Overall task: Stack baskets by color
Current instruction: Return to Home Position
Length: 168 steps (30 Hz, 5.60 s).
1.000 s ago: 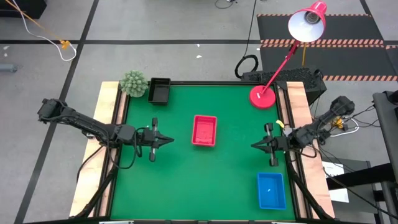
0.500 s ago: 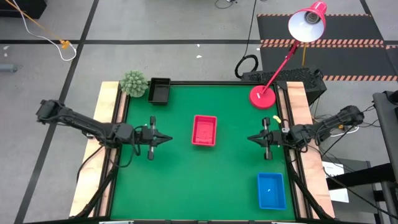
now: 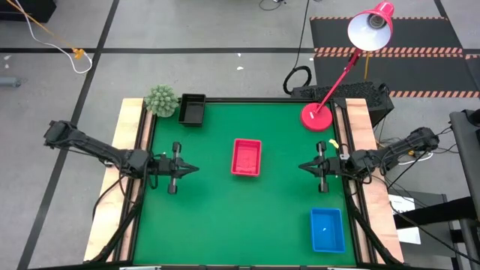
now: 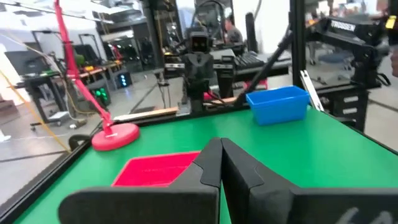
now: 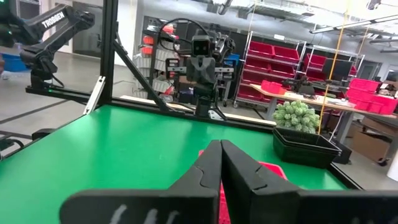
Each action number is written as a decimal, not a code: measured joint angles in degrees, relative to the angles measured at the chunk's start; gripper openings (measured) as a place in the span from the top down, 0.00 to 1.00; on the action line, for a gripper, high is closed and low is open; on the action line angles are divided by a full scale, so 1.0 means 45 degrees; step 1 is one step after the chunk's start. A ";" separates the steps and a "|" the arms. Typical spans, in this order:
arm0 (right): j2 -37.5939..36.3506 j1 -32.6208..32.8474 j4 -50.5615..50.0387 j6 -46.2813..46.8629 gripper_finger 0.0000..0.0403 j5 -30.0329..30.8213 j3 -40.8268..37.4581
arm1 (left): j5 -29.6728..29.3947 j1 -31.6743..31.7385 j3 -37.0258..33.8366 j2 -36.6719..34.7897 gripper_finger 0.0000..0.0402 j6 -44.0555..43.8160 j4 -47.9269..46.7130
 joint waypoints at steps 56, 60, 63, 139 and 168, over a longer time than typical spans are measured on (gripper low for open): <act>-0.4046 -0.4187 -0.4152 -0.0012 1.00 -0.4283 -0.0107 | 0.1244 0.0862 -0.1087 -0.4439 0.99 -0.0014 -0.2517; -0.4046 -0.4182 -0.4152 0.0314 1.00 -0.4283 -0.0107 | 0.1244 0.0862 -0.1087 -0.5392 0.99 -0.0057 -0.3472; -0.4046 -0.4182 -0.4152 0.0335 1.00 -0.4273 -0.0107 | 0.1240 0.0862 -0.1087 -0.6112 0.99 -0.0057 -0.4032; -0.3995 -0.4170 -0.4817 0.1336 1.00 -0.4244 -0.0107 | 0.2099 0.0877 -0.1073 -0.8604 0.92 0.0331 -0.7826; -0.3997 -0.4167 -0.4812 0.1340 1.00 -0.4239 -0.0107 | 0.2089 0.0877 -0.1078 -0.8604 0.92 0.0331 -0.7826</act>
